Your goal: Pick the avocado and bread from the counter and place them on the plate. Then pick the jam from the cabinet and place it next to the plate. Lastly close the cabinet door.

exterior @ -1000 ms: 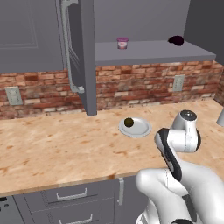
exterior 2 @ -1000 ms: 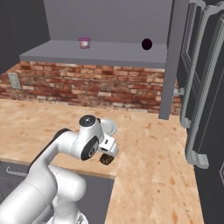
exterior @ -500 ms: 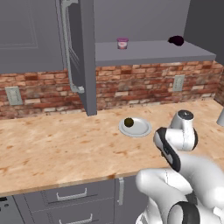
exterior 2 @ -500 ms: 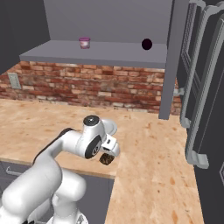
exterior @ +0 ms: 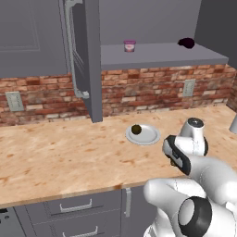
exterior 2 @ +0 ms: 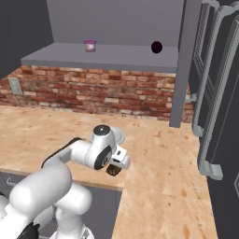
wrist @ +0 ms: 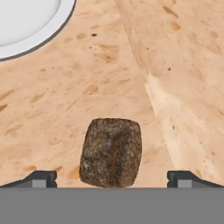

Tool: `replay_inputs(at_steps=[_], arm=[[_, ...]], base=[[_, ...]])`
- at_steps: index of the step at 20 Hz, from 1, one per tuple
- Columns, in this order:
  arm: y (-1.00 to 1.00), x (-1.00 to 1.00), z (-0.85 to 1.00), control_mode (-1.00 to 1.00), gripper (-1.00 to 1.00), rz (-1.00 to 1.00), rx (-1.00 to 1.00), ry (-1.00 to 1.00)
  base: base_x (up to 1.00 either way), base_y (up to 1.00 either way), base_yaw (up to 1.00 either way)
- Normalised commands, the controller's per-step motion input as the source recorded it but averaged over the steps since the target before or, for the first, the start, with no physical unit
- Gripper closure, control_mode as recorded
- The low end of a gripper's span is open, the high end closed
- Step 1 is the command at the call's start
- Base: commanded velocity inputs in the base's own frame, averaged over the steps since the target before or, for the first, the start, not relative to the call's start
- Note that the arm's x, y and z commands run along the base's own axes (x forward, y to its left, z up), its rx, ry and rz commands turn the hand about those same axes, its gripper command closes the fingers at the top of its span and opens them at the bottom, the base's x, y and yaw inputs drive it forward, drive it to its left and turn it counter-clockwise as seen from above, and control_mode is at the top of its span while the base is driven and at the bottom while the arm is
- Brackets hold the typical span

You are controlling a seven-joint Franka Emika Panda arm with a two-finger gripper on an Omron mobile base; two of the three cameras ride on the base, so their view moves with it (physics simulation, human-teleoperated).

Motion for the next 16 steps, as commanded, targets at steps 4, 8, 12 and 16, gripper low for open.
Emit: replay_inputs(at_steps=[4, 8, 12, 16], arm=[[0.00, 0.00, -0.29, -1.00, -1.00, 0.00, 0.00, 0.00], [0.00, 0.00, -0.26, -1.00, -1.00, 0.00, 0.00, 0.00], [0.00, 0.00, -0.26, -1.00, -1.00, 0.00, 0.00, 0.00], [0.00, 0.04, -0.27, -1.00, -1.00, 0.00, 0.00, 0.00]], base=[[0.00, 0.00, 0.00], [0.00, 0.00, 0.00], [0.00, 0.00, 0.00], [0.00, 0.00, 0.00]])
